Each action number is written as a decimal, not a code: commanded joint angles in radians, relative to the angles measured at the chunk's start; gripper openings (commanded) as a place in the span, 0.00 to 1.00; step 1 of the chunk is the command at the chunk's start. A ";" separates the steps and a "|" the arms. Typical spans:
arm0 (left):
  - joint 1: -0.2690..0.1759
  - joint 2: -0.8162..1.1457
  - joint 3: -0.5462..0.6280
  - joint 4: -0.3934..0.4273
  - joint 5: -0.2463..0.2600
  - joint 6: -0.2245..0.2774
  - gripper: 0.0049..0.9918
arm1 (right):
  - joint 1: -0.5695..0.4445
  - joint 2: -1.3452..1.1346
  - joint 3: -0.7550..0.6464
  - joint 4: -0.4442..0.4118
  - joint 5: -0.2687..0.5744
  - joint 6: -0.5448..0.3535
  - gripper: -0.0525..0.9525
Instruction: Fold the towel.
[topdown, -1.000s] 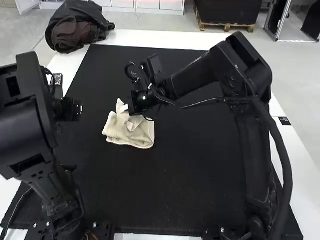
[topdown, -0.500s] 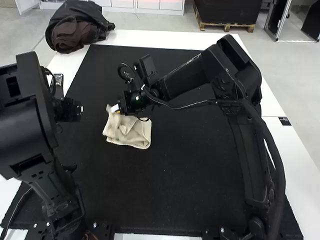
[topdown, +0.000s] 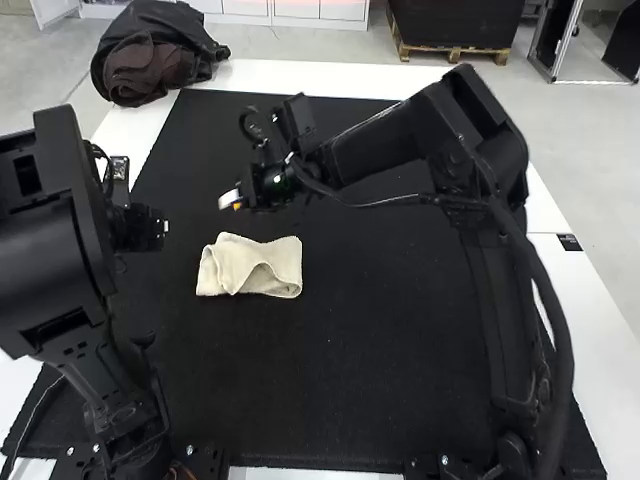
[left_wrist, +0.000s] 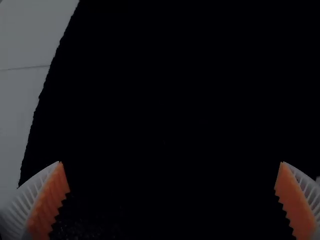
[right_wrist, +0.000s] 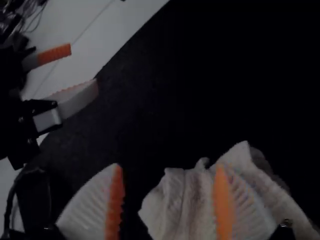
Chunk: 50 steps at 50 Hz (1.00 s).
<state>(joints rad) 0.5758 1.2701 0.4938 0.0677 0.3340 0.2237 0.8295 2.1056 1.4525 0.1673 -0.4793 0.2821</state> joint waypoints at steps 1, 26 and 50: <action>0.009 -0.020 0.002 0.004 0.013 0.009 0.98 | -0.056 -0.125 -0.050 0.014 -0.013 -0.008 0.03; 0.007 -0.044 0.002 0.001 0.016 0.005 0.98 | -0.066 -0.193 -0.216 -0.035 -0.015 -0.041 0.03; 0.009 -0.049 0.002 0.006 0.016 0.003 0.98 | -0.032 -0.193 -0.291 -0.031 -0.013 -0.043 0.03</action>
<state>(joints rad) 0.5758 1.2488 0.4931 0.0681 0.3374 0.2234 0.7784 1.9503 1.1606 0.1295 -0.4831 0.2501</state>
